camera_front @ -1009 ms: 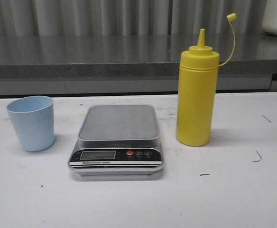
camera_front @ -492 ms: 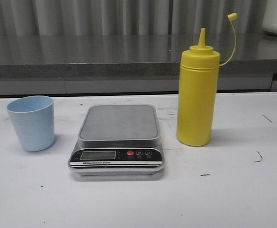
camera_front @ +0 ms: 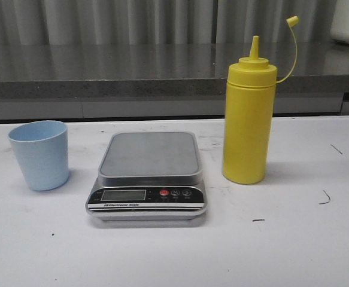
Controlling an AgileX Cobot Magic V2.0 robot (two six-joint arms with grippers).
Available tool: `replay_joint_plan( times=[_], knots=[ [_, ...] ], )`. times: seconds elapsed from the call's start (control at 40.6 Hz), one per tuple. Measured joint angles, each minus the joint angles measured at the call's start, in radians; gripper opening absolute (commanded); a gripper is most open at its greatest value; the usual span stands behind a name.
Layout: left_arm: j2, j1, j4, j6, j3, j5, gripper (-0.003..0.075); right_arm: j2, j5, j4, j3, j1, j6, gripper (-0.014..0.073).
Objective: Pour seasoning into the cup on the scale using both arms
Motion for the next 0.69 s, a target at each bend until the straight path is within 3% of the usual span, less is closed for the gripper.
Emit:
replay_joint_plan(
  times=[0.098,0.468,0.689],
  knots=[
    [0.006,0.000,0.000,0.000,0.000,0.001,0.0499,0.000,0.000,0.002,0.000,0.000,-0.001,0.0521],
    [0.035,0.000,-0.015,0.000,-0.005,0.005,0.0492,0.000,0.003,0.006,0.000,0.000,-0.004,0.0519],
    [0.132,-0.052,-0.019,0.000,-0.087,0.108,0.0492,0.000,0.005,0.006,0.000,0.000,-0.004,0.0519]
  ],
)
